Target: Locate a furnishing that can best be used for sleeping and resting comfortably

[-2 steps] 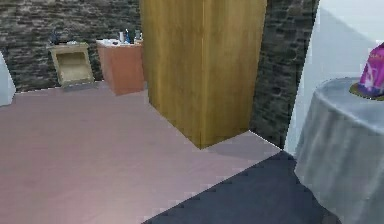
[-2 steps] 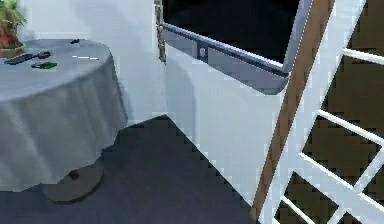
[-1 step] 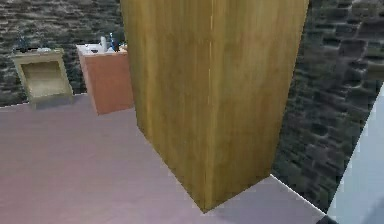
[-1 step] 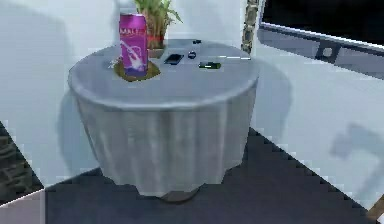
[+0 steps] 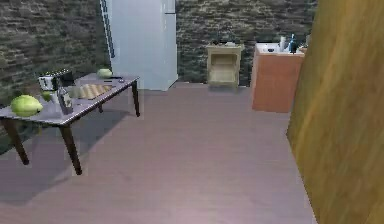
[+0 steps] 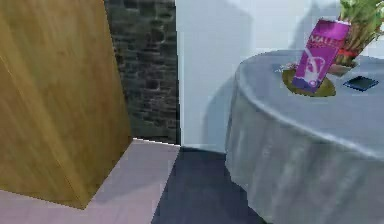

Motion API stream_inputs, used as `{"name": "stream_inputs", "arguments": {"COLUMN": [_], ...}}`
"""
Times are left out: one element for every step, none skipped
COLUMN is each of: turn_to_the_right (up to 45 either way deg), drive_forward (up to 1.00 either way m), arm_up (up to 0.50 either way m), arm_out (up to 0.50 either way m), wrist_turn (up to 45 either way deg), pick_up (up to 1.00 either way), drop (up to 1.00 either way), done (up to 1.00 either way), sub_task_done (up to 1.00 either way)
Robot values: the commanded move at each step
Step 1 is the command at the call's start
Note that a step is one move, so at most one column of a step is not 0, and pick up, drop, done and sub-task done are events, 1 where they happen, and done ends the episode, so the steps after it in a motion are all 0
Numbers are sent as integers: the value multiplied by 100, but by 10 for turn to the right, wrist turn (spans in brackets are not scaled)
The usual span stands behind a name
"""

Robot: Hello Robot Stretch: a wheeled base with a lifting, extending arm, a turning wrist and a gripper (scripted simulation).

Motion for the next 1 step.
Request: {"name": "stream_inputs", "arguments": {"turn_to_the_right": [-450], "drive_forward": [0], "arm_up": [0], "arm_out": [0], "wrist_turn": [0], "pick_up": [0], "drop": [0], "done": [0], "sub_task_done": [0]}}
